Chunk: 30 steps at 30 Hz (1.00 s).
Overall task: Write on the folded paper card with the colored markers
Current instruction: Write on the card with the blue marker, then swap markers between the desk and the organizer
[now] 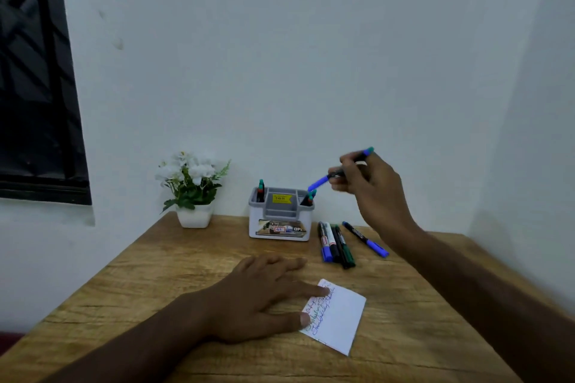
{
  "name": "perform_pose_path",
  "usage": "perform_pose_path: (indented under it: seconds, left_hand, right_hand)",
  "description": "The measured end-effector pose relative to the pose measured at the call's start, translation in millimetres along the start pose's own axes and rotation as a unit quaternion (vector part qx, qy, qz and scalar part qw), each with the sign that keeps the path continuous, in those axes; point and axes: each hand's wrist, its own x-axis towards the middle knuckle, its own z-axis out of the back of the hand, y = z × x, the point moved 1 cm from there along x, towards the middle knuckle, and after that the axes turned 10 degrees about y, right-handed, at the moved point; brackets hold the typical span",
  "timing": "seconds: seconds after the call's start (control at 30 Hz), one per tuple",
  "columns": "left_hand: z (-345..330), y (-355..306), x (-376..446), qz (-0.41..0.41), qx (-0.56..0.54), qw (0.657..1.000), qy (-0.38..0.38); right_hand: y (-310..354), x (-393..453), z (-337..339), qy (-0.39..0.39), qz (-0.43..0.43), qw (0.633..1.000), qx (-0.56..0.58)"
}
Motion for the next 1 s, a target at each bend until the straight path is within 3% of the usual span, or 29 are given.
perform_pose_path:
  seconds: [0.13, 0.37, 0.57, 0.83, 0.9, 1.0]
  left_hand:
    - [1, -1, 0, 0.005, -0.014, 1.000, 0.009]
    - [0, 2, 2, 0.009, -0.001, 1.000, 0.007]
    - [-1, 3, 3, 0.011, 0.003, 1.000, 0.007]
    - [-2, 2, 3, 0.012, 0.010, 1.000, 0.004]
    - [-3, 3, 3, 0.009, 0.013, 1.000, 0.001]
    - [-3, 4, 4, 0.006, 0.015, 1.000, 0.004]
  right_hand:
    - [-11, 51, -23, 0.020, 0.017, 0.995, -0.098]
    - [-48, 71, -51, 0.089, 0.007, 0.952, -0.292]
    - [-36, 64, -41, 0.038, 0.070, 0.943, -0.322]
    - [-59, 66, -46, 0.192, 0.011, 0.890, -0.414]
    - [-57, 61, -41, 0.173, 0.007, 0.910, -0.376]
    - [-51, 40, -20, 0.030, 0.055, 0.950, -0.307]
